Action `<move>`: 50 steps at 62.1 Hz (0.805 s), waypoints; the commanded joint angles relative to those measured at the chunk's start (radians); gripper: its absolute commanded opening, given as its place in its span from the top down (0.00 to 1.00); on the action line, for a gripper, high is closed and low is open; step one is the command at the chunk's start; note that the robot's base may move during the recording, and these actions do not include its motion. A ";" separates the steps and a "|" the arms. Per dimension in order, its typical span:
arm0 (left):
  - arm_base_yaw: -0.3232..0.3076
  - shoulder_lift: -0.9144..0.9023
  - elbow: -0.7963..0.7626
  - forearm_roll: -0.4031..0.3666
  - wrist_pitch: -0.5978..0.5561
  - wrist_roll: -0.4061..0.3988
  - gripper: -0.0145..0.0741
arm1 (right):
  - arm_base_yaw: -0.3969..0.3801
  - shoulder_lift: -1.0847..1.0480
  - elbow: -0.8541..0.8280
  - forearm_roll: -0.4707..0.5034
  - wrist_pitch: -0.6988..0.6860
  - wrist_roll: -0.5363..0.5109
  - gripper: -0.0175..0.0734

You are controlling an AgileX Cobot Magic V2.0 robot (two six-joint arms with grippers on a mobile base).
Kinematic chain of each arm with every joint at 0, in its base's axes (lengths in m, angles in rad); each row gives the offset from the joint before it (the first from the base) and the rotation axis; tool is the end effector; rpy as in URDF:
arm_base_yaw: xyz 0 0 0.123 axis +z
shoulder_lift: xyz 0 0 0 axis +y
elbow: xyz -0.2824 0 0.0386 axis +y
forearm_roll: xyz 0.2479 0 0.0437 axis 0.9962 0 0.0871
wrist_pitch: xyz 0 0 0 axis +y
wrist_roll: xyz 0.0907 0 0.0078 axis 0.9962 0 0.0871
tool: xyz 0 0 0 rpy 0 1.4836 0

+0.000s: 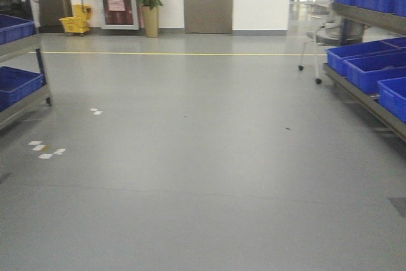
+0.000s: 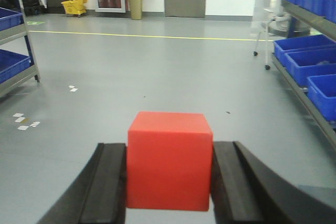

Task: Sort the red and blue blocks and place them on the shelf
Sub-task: 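Drive forward down the aisle holding both cubes, then turn the base toward the shelf of blue bins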

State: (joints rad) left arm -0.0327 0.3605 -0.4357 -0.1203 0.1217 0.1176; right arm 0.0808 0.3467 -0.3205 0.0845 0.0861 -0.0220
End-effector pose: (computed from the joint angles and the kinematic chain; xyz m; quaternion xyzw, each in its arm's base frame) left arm 0.0841 -0.0041 0.3246 0.0159 0.6921 -0.0175 0.7214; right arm 0.0871 0.0077 0.2901 -0.0092 0.7158 0.0525 0.6963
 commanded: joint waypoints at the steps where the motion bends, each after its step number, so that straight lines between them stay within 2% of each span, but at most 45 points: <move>1: 0.000 0.013 -0.037 -0.007 -0.089 -0.004 0.70 | -0.006 0.004 -0.030 -0.001 -0.086 -0.004 0.75; 50: 0.000 0.013 -0.037 -0.007 -0.089 -0.004 0.70 | -0.006 0.004 -0.030 -0.001 -0.086 -0.004 0.75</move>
State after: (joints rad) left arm -0.0318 0.3605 -0.4357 -0.1203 0.1217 0.1176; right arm 0.0808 0.3467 -0.3205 0.0845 0.0861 -0.0220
